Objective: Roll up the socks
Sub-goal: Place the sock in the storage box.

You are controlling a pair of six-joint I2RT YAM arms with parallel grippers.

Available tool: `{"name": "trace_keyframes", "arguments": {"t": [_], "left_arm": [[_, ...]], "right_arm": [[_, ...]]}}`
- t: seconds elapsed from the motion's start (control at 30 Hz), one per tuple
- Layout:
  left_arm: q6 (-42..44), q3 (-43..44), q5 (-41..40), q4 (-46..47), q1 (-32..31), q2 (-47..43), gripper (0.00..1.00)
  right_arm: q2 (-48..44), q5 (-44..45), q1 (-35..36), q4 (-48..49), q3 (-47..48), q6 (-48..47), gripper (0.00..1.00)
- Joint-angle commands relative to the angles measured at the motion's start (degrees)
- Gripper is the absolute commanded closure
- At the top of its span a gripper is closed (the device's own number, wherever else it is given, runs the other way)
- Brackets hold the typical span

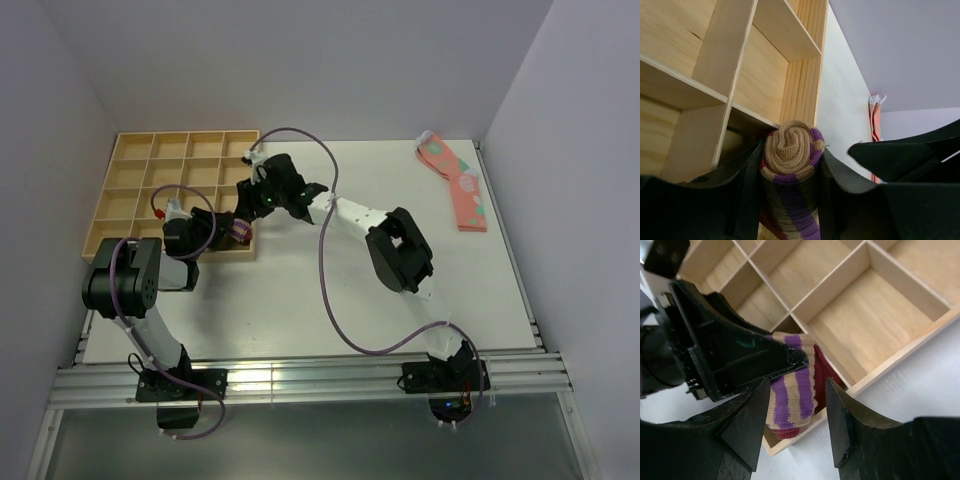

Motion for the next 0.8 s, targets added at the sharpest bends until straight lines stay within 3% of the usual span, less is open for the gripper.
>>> {"name": "trace_keyframes", "arguments": {"t": [0.0, 0.27, 0.77], "left_arm": [[1.12, 1.48, -0.73, -0.23, 0.45, 1.3, 1.0], [1.03, 1.74, -0.64, -0.84, 0.45, 1.74, 1.0], [0.77, 3.06, 0.24, -1.72, 0.45, 2.26, 1.0]], "right_arm": [[1.01, -2.45, 0.42, 1.07, 0.98, -3.28, 0.44], [1.88, -4.65, 0.59, 1.78, -0.96, -4.77, 0.45], [6.54, -6.32, 1.73, -5.68, 6.68, -8.38, 0.42]]}}
